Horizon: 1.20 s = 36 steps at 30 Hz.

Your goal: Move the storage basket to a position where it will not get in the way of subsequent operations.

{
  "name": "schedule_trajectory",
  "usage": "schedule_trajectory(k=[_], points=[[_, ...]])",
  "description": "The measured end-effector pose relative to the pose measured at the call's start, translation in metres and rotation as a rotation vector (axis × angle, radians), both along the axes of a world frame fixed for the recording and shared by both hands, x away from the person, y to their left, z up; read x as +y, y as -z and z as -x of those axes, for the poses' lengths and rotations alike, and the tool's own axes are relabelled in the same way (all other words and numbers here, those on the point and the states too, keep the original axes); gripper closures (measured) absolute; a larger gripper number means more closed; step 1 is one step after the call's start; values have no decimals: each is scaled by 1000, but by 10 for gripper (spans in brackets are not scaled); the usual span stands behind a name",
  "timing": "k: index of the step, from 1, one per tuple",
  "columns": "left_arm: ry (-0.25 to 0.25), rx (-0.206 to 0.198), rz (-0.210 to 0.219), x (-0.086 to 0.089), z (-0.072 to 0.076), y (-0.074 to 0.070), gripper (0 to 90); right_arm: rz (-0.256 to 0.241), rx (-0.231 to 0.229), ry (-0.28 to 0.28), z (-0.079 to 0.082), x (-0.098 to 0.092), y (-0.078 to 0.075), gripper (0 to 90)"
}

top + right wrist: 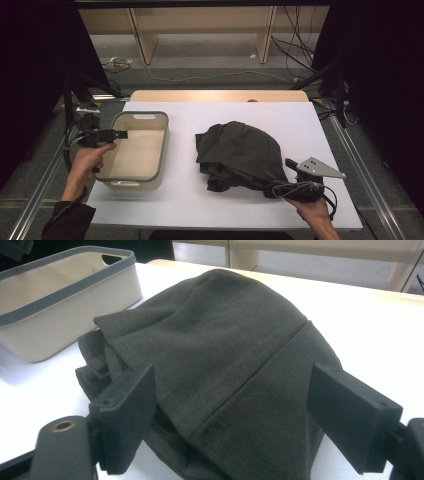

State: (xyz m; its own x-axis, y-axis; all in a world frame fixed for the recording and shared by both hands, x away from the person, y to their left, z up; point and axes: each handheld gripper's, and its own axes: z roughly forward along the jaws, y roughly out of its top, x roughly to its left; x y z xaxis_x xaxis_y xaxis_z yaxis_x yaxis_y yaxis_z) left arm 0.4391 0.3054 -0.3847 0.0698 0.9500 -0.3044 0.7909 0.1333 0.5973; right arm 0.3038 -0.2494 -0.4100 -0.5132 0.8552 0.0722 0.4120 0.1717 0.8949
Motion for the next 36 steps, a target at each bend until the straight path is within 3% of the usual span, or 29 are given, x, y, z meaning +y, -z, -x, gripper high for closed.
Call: schedule_trajectory(k=[9,12,18,22,27,29,30,31,32,36], points=[[42,7,11,-20,-2,1,220,-9,3,0,0,0,0,208],[67,3,36,-31,-2,-1,211,-5,4,-1,-1,0,0,207],[93,12,28,-49,-1,-3,192,-4,6,4,-1,0,0,207],[149,9,60,-66,0,-2,189,0,8,8,-1,0,0,208],[183,8,68,-78,1,-1,192,9,25,21,-3,0,1,209],[200,10,80,-83,2,0,193,7,26,22,-3,-1,1,210],[224,20,149,-87,2,0,197,5,26,23,-3,-1,1,210],[224,20,149,-87,2,0,198,5,26,23,-3,-1,1,210],[247,18,196,-92,3,-2,199,5,38,25,-4,-1,2,211],[266,7,178,-101,5,-5,199,5,44,32,-5,-1,2,212]])
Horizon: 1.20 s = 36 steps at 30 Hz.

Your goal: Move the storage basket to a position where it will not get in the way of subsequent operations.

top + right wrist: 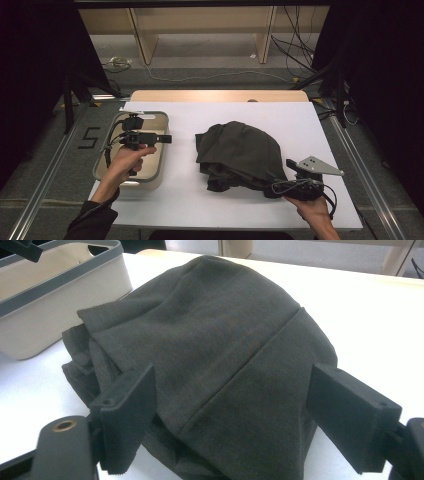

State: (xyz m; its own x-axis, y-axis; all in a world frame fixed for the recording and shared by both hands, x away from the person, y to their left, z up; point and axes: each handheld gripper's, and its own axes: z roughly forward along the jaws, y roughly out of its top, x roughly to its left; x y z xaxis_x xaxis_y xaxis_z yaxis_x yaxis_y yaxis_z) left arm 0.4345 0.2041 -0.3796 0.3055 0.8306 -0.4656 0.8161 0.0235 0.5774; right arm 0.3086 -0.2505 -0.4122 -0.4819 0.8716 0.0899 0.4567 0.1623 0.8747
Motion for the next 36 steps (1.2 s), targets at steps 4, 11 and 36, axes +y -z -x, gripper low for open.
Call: schedule_trajectory(k=[4,11,36], points=[[20,9,1,-11,1,3,199,3,2,2,0,0,0,212],[68,22,4,-32,2,8,198,2,6,2,-1,0,1,212],[172,86,-10,-90,2,39,194,-3,25,35,-6,-9,5,206]])
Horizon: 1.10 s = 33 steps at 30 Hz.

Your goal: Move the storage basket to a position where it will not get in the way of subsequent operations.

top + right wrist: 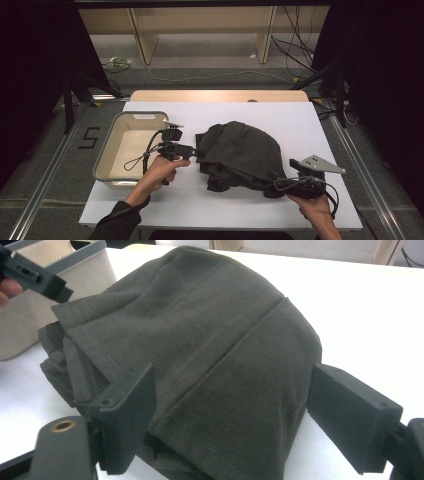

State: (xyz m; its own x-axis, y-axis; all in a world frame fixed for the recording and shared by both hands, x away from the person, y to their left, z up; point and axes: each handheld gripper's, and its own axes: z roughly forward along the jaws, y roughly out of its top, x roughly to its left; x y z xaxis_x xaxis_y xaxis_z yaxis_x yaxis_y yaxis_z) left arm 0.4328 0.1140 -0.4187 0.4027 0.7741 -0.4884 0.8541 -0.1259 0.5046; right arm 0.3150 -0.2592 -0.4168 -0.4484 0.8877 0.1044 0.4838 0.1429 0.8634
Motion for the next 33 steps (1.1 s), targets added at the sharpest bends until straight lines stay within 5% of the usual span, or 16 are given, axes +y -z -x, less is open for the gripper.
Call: schedule_trajectory(k=[23,33], points=[[43,9,-60,-26,6,16,189,32,81,-40,-22,7,12,165],[43,33,-58,-43,4,36,207,55,111,-60,-33,12,18,165]])
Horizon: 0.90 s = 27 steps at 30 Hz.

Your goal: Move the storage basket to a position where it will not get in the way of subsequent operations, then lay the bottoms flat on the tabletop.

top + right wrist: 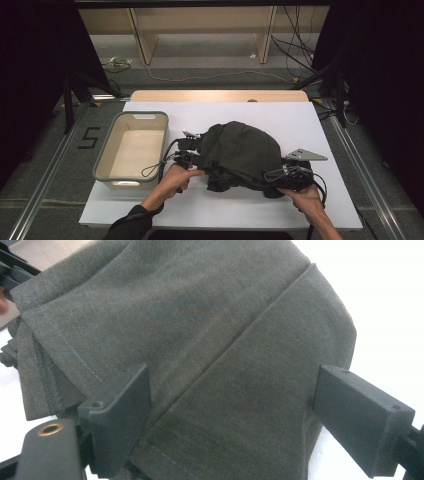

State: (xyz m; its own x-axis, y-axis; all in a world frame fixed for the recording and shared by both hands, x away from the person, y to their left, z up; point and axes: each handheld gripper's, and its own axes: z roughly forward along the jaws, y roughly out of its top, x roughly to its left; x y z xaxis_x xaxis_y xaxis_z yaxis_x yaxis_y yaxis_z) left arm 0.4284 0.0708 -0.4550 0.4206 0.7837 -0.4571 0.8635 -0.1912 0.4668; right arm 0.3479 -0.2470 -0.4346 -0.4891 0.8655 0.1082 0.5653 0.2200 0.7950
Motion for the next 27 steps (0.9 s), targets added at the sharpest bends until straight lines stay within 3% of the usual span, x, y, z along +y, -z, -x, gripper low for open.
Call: schedule_trajectory(k=[1,2,3,4,5,6,9,18,27], points=[[3,1,-1,-3,0,3,225,0,2,-1,0,0,0,165],[24,-34,1,-5,1,6,322,3,3,-6,-1,1,0,165],[24,-34,1,-5,1,6,416,3,3,-6,-1,1,0,165],[19,-60,2,-6,3,6,416,2,3,-9,-1,1,0,165],[32,-68,20,-7,3,6,573,11,9,-9,-1,2,1,165],[32,-68,20,-7,3,6,658,13,14,-10,-1,2,2,165],[37,-90,36,-8,5,3,815,24,27,-9,-2,2,4,165],[40,-139,46,-2,8,-10,853,45,57,-15,-5,7,10,166],[31,-174,98,4,7,-34,855,50,73,-29,-8,9,11,184]])
